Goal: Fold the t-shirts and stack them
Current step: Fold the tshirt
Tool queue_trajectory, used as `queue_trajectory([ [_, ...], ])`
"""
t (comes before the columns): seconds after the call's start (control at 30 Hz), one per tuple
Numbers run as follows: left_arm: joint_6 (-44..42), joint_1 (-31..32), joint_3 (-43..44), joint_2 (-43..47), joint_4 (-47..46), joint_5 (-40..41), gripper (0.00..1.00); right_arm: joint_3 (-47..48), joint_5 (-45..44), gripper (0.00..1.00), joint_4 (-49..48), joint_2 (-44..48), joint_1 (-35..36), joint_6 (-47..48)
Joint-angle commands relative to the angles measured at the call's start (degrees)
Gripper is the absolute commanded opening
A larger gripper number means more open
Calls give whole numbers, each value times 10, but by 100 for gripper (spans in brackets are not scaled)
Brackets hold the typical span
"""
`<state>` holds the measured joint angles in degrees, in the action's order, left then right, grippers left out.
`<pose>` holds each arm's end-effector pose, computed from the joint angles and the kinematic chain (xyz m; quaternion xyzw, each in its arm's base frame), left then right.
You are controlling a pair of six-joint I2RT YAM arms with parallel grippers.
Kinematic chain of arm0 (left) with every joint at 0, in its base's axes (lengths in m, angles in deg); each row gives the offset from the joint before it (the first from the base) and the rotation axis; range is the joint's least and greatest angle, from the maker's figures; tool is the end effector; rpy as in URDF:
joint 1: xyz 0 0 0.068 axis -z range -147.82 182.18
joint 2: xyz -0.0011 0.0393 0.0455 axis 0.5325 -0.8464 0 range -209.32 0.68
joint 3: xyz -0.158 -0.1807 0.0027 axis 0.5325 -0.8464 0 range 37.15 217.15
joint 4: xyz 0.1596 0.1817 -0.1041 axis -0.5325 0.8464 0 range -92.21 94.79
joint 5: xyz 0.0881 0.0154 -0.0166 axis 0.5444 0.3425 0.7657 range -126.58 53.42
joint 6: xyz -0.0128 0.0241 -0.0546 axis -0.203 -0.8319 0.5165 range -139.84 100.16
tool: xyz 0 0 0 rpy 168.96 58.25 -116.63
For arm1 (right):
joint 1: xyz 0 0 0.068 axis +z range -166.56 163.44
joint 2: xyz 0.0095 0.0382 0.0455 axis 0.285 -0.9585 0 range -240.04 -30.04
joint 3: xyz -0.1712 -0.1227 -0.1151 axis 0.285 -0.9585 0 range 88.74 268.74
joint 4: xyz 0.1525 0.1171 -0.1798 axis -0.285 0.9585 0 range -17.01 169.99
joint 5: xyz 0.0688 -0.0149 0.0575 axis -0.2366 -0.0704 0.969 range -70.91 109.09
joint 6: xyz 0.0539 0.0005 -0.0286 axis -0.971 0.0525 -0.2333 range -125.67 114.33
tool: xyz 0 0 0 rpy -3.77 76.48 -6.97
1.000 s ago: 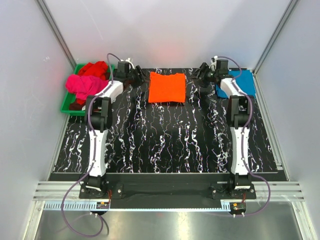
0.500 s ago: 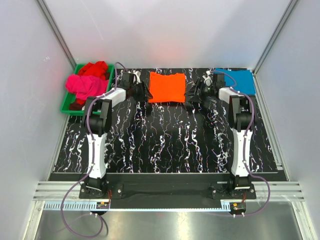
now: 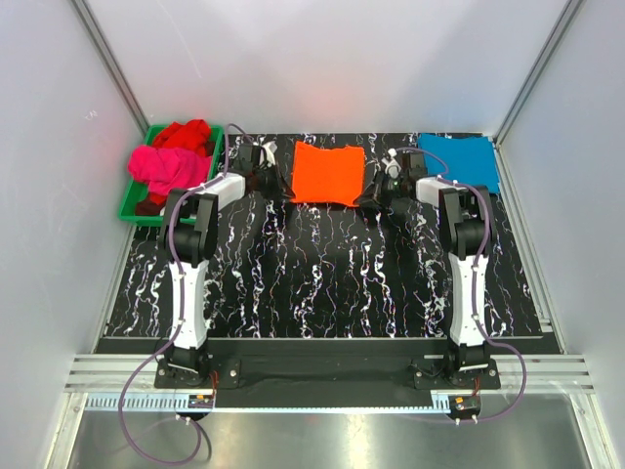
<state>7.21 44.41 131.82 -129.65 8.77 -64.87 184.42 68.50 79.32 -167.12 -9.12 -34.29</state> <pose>0.4673 -0.1235 0.1105 -0.0267 0.9052 -0.3342 0.2611 0.4744 0.0969 0.0751 0.0076 0.8606 0.4721 0.1909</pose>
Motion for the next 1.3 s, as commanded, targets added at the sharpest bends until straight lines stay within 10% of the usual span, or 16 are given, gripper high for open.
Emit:
queue_trajectory([
  [0.0, -4, 0, -21, 23, -3, -45, 0, -48, -13, 9, 17, 66, -1, 9],
  [0.23, 20, 5, -199, 145, -3, -67, 0, -193, -33, 2, 62, 165, 15, 21],
  [0.53, 41, 39, -471, 358, -33, -86, 7, -435, -89, 16, 69, 364, 68, -36],
  [0.67, 21, 39, -462, 405, 25, -66, 38, -463, -113, 37, 89, 413, 84, -51],
  [0.8, -10, 36, -408, 423, 96, -39, 43, -429, -155, 59, 203, 448, 83, -1],
  [1.27, -125, 9, -159, 214, 69, -18, 49, -178, -94, 64, 186, 280, -8, 168],
])
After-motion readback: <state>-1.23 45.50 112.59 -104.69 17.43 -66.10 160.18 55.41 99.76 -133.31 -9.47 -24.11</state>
